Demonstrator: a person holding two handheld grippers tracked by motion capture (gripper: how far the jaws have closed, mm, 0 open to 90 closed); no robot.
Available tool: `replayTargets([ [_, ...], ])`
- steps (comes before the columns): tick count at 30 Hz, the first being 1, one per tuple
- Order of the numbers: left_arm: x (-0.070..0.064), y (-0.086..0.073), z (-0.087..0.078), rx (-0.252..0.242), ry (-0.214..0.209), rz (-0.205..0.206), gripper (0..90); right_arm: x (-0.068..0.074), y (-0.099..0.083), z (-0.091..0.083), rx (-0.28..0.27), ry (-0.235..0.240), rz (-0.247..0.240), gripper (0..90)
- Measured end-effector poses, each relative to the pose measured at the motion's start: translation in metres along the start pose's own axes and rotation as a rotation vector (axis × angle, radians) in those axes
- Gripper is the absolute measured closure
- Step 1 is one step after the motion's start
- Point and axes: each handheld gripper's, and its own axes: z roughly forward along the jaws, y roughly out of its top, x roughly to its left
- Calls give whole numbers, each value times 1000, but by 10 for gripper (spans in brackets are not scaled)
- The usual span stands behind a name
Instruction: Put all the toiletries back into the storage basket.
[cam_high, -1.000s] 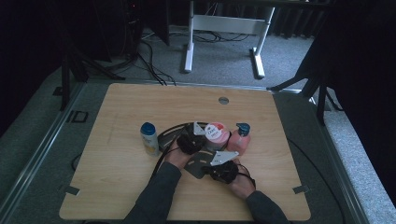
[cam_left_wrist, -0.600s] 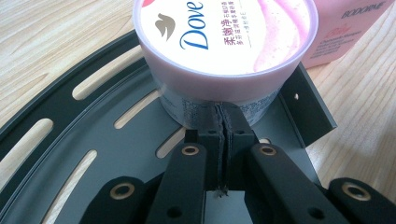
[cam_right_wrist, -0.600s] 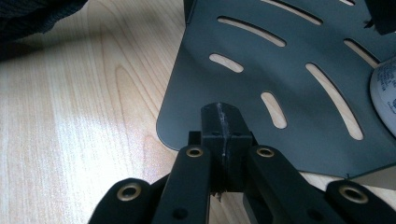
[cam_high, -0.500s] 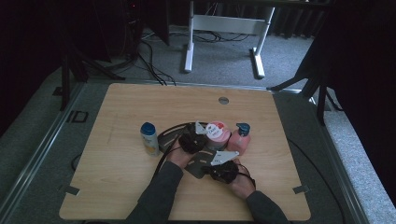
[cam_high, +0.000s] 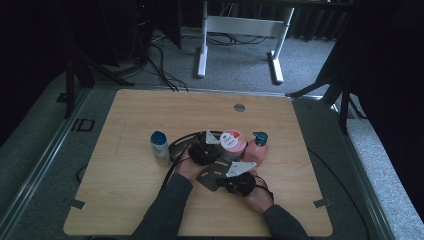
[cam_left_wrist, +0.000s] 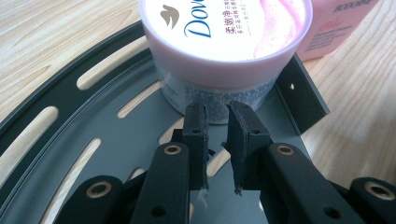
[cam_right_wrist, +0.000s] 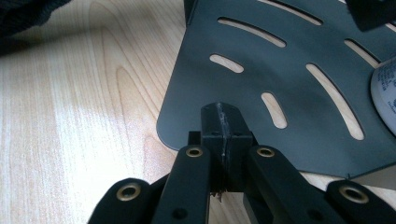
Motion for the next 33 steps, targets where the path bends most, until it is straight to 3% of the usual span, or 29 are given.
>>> replayTargets([
  [17, 6, -16, -27, 2, -42, 19, 694, 0, -1, 0, -4, 16, 1, 860],
  [33, 15, -35, -59, 4, -49, 29, 648, 0, -1, 0, -7, 19, 2, 855],
])
